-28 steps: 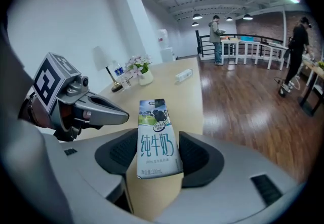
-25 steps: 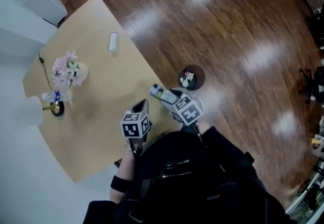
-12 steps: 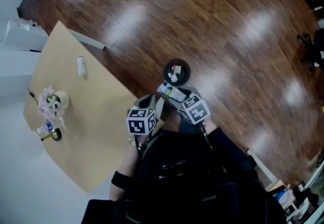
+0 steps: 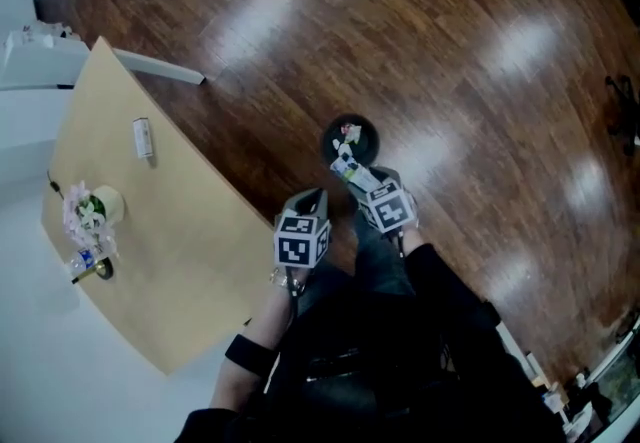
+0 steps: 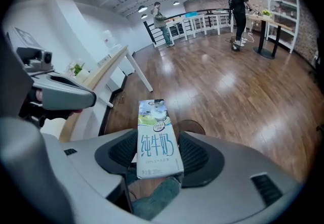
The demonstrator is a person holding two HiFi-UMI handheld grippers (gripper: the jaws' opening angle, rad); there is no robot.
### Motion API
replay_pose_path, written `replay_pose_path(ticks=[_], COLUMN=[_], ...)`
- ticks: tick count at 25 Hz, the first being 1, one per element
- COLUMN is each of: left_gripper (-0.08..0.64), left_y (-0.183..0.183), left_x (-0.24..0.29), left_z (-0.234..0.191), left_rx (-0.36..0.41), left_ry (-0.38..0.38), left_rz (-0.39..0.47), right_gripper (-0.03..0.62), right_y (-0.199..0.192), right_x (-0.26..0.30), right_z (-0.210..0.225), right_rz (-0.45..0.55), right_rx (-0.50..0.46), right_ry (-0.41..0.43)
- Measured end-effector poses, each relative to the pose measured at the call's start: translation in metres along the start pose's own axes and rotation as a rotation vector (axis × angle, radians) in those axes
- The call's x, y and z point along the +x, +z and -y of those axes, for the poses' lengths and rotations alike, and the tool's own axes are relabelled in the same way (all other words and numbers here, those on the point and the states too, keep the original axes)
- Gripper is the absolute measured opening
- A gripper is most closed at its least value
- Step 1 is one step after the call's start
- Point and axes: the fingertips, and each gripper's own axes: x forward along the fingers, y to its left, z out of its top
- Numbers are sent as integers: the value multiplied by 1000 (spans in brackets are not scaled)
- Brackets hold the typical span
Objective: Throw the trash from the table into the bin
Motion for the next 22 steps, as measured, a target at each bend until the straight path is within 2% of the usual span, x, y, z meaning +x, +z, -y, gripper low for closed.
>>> replay_pose_path(ticks=[7, 11, 20, 21, 22], left_gripper=[1, 2, 2, 2, 2], left_y=[-7, -17, -34, -35, -36], left_x=[71, 95, 113, 114, 115], left_z=[-5, -9, -23, -23, -23], left_rx=[-60, -48, -97, -97, -98], left_ry=[-9, -15, -7, -7, -7], left_rz=[-38, -75, -98, -99, -100], right_gripper=[267, 267, 275, 281, 316], right_y=[-26, -41, -48, -49, -49], right_x=[108, 160, 219, 221, 224], right_z=[59, 82, 111, 113, 113], right_rz=[-88, -136, -176, -179, -182], right_rx=[12, 16, -6, -9, -8], right_ry=[-35, -44, -92, -91, -87])
